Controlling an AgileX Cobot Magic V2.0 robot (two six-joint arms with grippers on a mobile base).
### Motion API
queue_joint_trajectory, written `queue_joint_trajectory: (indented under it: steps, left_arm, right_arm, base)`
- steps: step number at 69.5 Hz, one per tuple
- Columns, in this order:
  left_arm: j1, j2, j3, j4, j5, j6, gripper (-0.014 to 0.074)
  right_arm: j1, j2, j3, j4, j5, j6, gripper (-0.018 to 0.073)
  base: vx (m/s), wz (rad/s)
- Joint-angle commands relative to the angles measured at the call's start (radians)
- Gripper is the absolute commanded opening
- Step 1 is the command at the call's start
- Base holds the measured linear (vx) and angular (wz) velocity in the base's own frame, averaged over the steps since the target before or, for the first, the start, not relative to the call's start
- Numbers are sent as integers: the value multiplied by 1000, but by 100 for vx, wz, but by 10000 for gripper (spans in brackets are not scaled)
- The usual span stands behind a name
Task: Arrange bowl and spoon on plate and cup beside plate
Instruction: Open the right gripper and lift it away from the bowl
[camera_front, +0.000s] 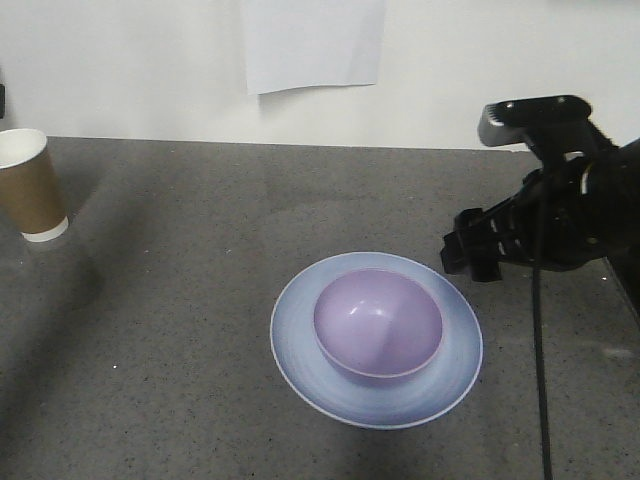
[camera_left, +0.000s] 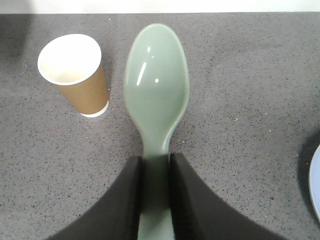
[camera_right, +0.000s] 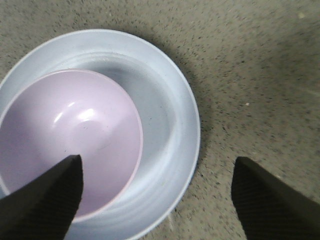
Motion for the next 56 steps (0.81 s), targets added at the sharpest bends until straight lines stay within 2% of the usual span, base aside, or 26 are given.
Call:
queue_joint_trajectory:
  steps: [1,23,56]
  left_arm:
    - [-6,-21,-23,9,-54,-4,-6]
    - [-6,-21,-23,9,-54,-4,-6]
    - [-6,-21,-23,9,-54,-4,-6]
  right_arm:
    - [-1,-100,-24,-23,-8,7,578]
    - [-1,-263,-24,-43,28,12,578]
    - [-1,-273,-24,-40,28,11,577]
  base:
    - [0,0]
    - [0,0]
    - [0,0]
